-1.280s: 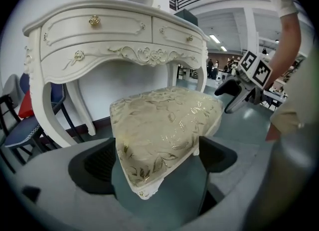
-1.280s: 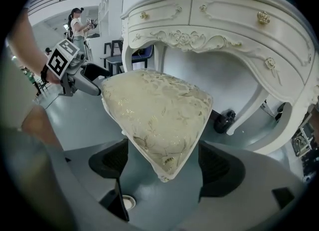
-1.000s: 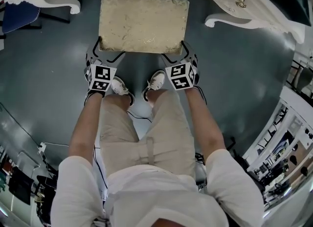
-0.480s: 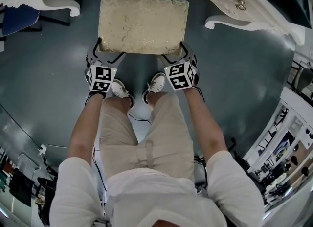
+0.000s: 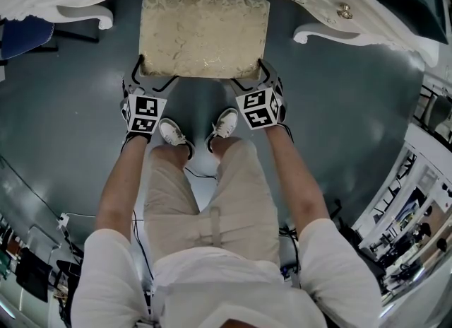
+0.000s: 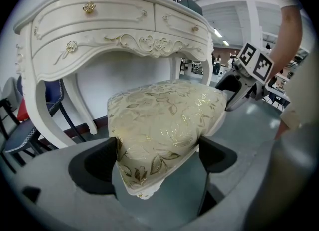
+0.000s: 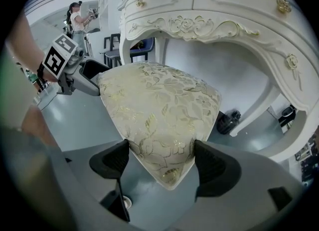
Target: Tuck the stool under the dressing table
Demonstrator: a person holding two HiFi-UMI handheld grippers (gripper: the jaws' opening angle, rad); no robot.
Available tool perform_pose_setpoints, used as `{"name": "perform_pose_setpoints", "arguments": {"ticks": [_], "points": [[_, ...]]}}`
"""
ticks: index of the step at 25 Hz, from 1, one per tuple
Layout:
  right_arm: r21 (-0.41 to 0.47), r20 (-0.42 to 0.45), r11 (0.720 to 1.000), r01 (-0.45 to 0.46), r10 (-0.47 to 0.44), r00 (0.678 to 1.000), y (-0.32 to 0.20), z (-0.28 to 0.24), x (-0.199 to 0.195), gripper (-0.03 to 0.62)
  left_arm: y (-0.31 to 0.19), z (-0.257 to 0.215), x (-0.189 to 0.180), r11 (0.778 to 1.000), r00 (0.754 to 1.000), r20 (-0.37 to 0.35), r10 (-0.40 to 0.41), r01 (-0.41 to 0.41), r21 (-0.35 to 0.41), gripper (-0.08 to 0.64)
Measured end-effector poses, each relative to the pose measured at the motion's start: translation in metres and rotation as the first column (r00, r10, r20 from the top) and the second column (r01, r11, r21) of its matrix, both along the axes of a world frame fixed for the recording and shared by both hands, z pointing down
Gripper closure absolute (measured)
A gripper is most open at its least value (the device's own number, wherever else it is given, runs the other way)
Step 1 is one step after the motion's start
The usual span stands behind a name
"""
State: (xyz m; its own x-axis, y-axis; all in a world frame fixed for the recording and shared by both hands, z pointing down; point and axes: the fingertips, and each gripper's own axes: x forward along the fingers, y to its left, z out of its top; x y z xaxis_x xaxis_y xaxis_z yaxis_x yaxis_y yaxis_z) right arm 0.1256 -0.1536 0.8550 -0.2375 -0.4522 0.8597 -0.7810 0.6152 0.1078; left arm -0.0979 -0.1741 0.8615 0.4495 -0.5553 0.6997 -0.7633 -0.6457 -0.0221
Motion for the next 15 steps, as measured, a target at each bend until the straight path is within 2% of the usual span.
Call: {"name": "perform_pose_setpoints", "arguments": {"ticks": [15], "points": [[0.012,0.004,1.000,0.002,-0.002,1.000,-0.020,0.000,0.001,0.178,-0.020,0.000,0.001,1.000,1.000,-0.004,0.000,0.000,0.000,0.046]]}}
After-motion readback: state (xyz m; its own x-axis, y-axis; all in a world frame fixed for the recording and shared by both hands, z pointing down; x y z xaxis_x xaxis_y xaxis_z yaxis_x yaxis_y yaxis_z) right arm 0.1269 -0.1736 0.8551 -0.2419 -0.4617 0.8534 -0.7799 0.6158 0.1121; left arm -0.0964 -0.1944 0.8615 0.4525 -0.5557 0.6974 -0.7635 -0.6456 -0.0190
